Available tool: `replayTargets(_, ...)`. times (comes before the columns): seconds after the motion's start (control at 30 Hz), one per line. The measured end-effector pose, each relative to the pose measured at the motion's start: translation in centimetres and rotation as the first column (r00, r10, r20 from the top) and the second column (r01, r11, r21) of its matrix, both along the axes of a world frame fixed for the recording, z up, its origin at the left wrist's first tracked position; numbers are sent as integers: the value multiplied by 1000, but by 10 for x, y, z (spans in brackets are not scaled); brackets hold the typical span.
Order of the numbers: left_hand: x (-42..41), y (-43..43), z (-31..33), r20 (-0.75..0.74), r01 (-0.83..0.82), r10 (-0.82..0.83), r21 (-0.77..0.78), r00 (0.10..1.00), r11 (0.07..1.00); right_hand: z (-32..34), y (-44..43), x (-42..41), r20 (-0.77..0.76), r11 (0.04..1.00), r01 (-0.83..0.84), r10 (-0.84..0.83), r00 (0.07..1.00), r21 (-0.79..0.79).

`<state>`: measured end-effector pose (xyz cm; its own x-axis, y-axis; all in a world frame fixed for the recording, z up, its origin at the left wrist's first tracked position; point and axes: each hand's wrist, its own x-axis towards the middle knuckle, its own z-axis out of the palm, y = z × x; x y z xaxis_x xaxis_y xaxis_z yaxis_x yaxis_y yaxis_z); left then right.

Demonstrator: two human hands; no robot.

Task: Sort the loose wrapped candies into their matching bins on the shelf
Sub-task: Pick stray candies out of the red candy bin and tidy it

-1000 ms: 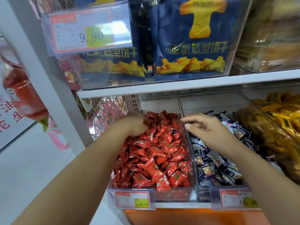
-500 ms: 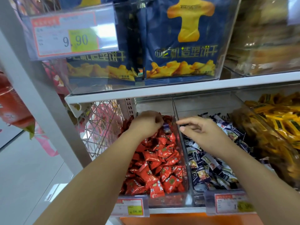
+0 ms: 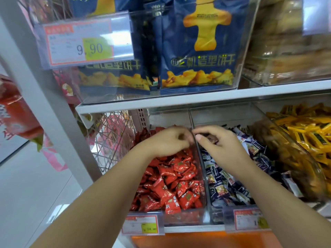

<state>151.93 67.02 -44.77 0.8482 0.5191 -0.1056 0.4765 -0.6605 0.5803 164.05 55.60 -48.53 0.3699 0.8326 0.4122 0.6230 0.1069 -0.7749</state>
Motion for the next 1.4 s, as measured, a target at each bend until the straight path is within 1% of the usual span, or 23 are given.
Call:
replayTargets(0.07,-12,-5,-5,-256,110,-127,-79,958,991,-4,2,0,6,991,-90,91,996,-98)
replayTargets(0.1,-17,-4,-11,-342,131,-149,-74,928,989,-5,3,0,1,988,-103,103,995,-113)
replayTargets(0.13,-20,-3,-16,-399,143,-144,-31,906,989,-5,4,0,-10,987,-109,109,994,-114)
replayTargets(0.2,-24,1,-24,-479,175,-96,123,872,977,-3,3,0,-33,986,-118,115,993,-117)
replayTargets(0.3,-27,12,-28,-543,201,0,311,840,929,-1,1,-1,-53,981,-135,129,990,-139)
replayTargets(0.4,-34,24,-27,-547,164,91,400,832,902,-2,1,0,-57,976,-153,146,988,-153)
replayTargets(0.53,-40,32,-27,-481,80,147,420,864,904,-2,1,3,-60,974,-158,150,987,-164)
replayTargets(0.63,-38,34,-23,-446,53,150,411,882,910,-2,1,5,-59,971,-164,156,986,-173)
replayTargets(0.7,-30,34,-20,-339,38,110,403,934,915,-1,2,6,-48,970,-166,160,986,-177)
replayTargets(0.77,-16,30,-20,-170,55,6,349,985,935,-1,3,6,-38,971,-164,160,986,-175)
replayTargets(0.8,-9,27,-22,-111,81,-49,306,993,949,-1,3,6,-39,971,-165,160,986,-172)
replayTargets(0.83,-3,24,-26,-95,111,-88,272,992,956,-1,3,5,-42,972,-166,161,986,-167)
replayTargets(0.87,2,21,-31,-123,136,-107,262,987,955,-1,3,5,-43,973,-165,160,986,-163)
replayTargets(0.97,8,22,-44,-332,181,-76,298,940,937,-2,3,6,-34,972,-166,162,986,-166)
replayTargets(1.1,0,34,-41,-446,238,-42,394,894,888,-2,3,7,-34,970,-166,162,986,-177)
replayTargets(1.17,-8,39,-38,-459,240,-27,413,888,879,-2,4,7,-27,970,-163,161,987,-178)
replayTargets(1.33,-22,46,-33,-436,216,1,448,900,868,-2,3,7,-12,967,-167,167,986,-191)
replayTargets(1.4,-25,48,-29,-441,199,19,443,897,874,-2,2,7,-18,967,-169,168,986,-193)
